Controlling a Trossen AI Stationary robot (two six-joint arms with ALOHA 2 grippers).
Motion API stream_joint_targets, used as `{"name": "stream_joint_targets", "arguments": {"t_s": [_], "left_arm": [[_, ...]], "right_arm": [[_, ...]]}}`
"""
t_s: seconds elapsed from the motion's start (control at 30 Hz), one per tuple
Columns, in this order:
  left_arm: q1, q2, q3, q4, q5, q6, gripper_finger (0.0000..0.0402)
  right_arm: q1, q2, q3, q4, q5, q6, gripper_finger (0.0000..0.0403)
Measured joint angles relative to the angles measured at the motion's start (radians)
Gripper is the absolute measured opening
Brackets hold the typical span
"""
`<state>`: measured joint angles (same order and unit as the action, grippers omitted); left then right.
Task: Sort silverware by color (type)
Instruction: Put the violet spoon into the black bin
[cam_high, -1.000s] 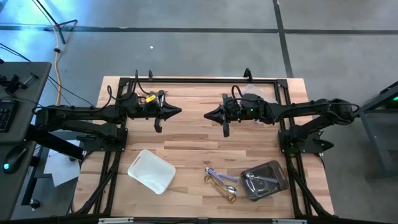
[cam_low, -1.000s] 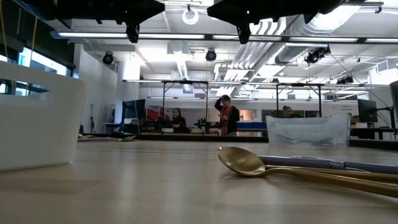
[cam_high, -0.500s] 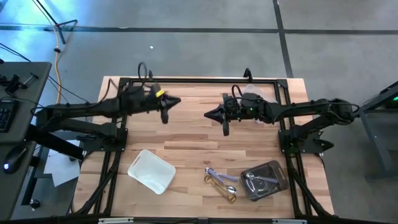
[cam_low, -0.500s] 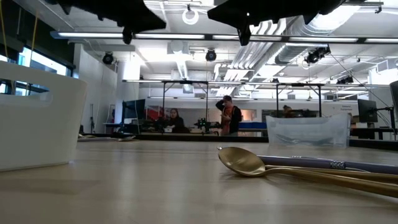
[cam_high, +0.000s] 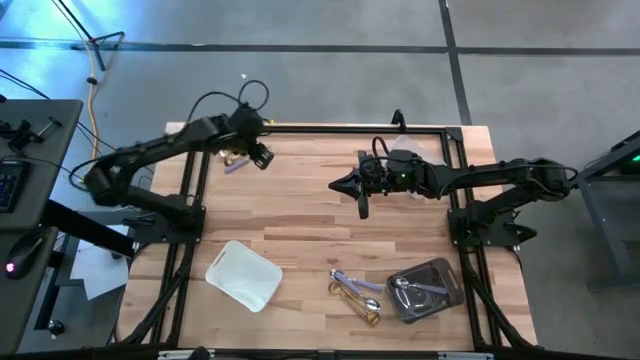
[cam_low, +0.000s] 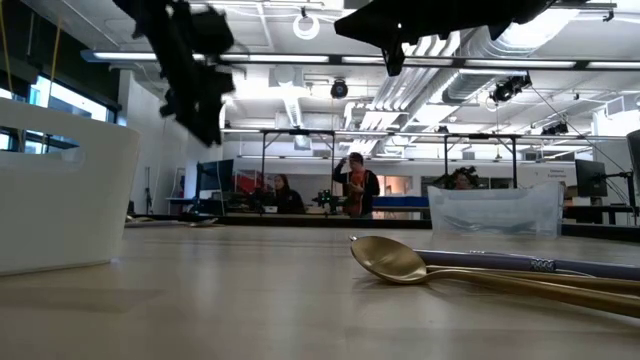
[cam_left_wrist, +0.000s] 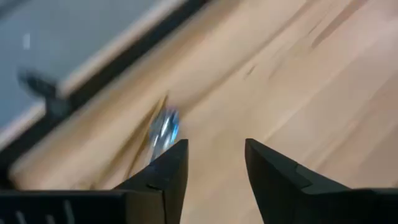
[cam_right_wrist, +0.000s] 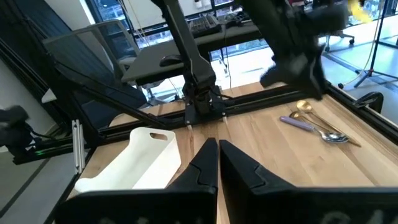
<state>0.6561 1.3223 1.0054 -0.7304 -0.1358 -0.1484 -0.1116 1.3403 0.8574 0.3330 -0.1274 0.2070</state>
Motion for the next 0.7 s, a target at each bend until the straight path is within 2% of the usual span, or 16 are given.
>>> {"name": "stream_joint_targets", "arguments": {"t_s": [0.1, 0.4, 0.57, 0.7], "left_arm": [[0.037, 0.088, 0.000, -0.047, 0.000, 0.012, 0.0154], [0.135, 0.264, 0.001, -0.041, -0.001, 0.127, 0.0151], [0.184, 0.316, 0.001, -0.036, 0.005, 0.166, 0.0151], [0.207, 0.336, 0.001, -0.020, 0.056, 0.220, 0.0151]], "right_arm": [[0.000, 0.000, 0.000, -0.004, 0.000, 0.002, 0.0000], [0.000, 0.000, 0.000, -0.007, 0.000, 0.002, 0.0000], [0.000, 0.000, 0.000, -0.017, 0.000, 0.002, 0.0000], [0.000, 0.000, 0.000, -0.030, 0.000, 0.002, 0.0000]]}}
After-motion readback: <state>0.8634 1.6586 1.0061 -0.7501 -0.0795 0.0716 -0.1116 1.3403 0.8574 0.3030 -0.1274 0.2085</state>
